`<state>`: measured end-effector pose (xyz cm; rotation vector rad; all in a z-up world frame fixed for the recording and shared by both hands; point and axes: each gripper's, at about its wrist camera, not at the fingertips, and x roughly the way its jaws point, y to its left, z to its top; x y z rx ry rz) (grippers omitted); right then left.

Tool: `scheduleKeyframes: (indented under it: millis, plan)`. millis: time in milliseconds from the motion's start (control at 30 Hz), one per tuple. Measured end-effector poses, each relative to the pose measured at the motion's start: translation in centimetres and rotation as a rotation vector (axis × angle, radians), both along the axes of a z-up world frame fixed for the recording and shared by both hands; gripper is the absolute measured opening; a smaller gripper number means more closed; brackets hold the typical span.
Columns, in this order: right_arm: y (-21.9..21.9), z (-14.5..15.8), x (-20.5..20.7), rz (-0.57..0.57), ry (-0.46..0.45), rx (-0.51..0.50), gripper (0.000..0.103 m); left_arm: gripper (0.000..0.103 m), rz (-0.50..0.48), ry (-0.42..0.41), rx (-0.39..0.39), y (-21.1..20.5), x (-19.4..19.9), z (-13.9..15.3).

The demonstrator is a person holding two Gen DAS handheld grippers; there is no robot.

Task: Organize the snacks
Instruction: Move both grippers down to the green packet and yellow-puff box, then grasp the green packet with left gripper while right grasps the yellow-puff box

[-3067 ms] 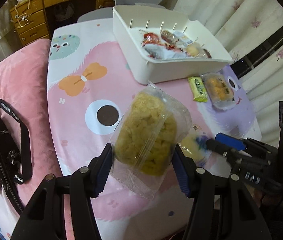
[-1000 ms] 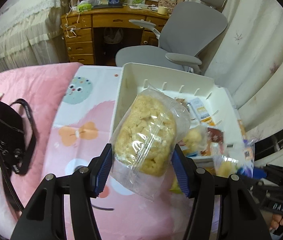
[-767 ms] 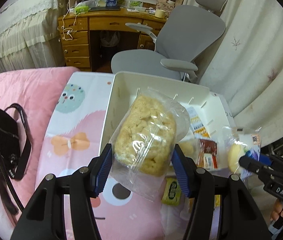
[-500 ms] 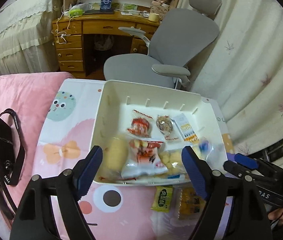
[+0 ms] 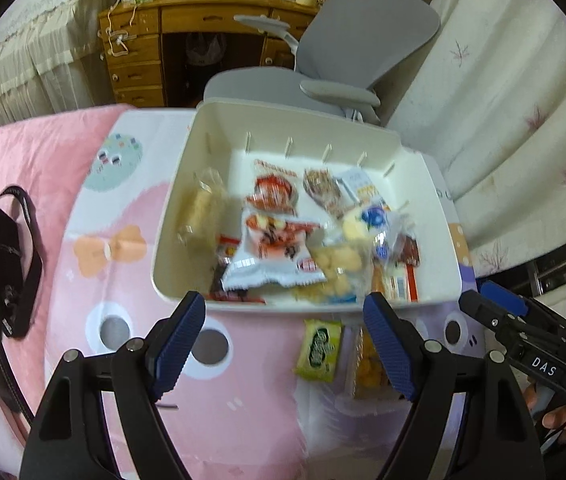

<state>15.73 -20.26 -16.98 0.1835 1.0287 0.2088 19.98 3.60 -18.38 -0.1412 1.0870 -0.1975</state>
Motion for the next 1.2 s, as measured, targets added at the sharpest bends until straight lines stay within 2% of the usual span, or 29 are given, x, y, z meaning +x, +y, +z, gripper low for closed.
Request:
scheduleKeyframes:
  millis: [233,467,733,933,1200]
  plan:
    - [0.0,-1.0,-1.9,0.006,0.019,0.014,0.073,0.080,0.005,0.069,-0.043,-0.3,-1.6,-2.9]
    - [1.1,-3.1,-3.7,-0.003,0.046,-0.001,0.097,0.080,0.026,0.145,-0.035,-1.0,-1.9,-6.2]
    - [3.4,-6.9,-5.0,-0.029,0.065,-0.085,0.098,0.080,0.036,0.224,-0.001,-1.8,-1.5,-9.7]
    - [5.4,-8.6,-6.0,0.016,-0.029,-0.178,0.098,0.080,0.016,0.249,0.009,-2.7,-0.8,-11.1]
    - [5.7,-10.2,-6.1,0.001,-0.111,-0.207,0.098,0.080,-0.033,0.268,0.045,-4.7,0.3,-12.6]
